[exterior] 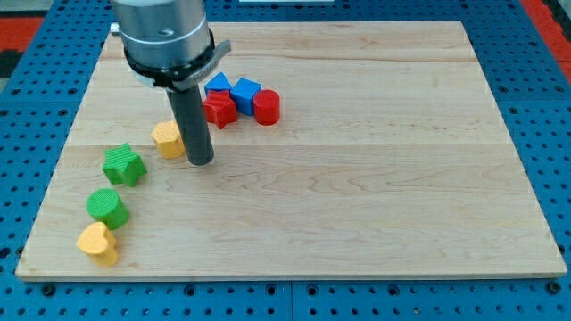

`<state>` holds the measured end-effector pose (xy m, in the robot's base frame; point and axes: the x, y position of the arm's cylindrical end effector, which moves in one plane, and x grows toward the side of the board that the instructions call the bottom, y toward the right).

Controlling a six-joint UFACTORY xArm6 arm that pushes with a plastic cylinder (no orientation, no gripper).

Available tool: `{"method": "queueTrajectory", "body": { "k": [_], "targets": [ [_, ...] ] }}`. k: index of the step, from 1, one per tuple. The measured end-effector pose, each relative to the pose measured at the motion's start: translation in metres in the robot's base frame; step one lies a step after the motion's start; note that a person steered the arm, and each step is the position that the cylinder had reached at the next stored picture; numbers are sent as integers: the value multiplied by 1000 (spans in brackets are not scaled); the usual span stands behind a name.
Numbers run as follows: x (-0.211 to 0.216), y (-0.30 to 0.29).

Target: Push the red star to the top of the yellow hexagon

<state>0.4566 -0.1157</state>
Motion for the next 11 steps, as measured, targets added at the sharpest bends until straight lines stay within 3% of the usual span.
{"method": "queueTrajectory", "body": {
  "k": [3,5,6,11],
  "targets": [
    [-31,-52],
    [-24,33],
    [-42,52],
    [-121,-10]
  ]
}}
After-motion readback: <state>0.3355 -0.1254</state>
